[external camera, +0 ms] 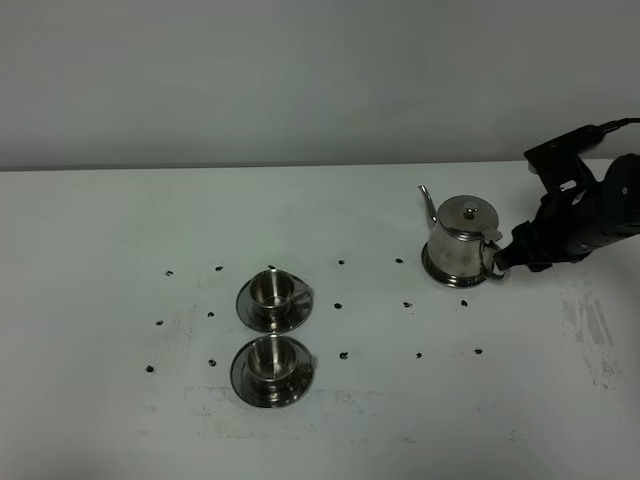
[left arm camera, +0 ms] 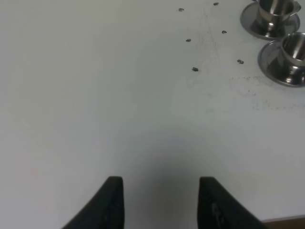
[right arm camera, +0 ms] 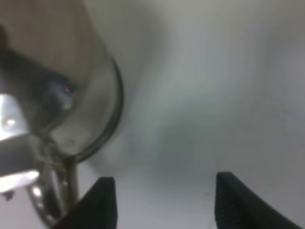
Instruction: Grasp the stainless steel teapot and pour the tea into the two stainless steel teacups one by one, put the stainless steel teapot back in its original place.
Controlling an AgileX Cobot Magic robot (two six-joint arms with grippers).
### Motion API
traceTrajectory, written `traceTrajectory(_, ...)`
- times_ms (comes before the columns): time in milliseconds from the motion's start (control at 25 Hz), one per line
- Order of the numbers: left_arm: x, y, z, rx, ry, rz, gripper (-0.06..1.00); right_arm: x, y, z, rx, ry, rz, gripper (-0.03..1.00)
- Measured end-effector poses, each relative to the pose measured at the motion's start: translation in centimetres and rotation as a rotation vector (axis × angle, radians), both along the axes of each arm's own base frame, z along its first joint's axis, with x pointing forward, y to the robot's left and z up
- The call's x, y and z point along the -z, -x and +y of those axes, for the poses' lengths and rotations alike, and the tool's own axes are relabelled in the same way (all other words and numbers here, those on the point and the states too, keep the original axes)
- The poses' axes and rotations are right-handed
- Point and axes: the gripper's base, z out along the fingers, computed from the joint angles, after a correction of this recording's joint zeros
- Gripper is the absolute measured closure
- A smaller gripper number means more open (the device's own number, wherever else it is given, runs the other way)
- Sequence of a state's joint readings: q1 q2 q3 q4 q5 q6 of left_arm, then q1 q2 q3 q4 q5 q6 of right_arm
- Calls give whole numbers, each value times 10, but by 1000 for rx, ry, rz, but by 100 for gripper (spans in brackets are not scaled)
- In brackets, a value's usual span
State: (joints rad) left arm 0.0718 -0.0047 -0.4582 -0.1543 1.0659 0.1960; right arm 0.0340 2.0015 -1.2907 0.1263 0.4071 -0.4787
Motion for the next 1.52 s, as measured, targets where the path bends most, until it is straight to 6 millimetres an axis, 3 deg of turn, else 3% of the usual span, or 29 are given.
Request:
traceTrajectory(640,0,0,0,0,0,0,56,-2,8,19,-38,-57,146,52)
traceTrajectory(760,0,0,0,1,-1,0,56,-23,10,20,-40,-68,194,52)
traceTrajectory(960,0,0,0,1,-1,0,56,-91,15,21,48,-135,139,52)
traceTrajectory(1080,0,0,0,1,-1,0,56,-114,15,24,131,-172,115,52)
traceTrajectory(1360,0,0,0,1,-1,0,56,-123,15,59,212,-105,117,52)
traceTrajectory(1520,0,0,0,1,-1,0,56,-108,5,79,182,-85,165,52)
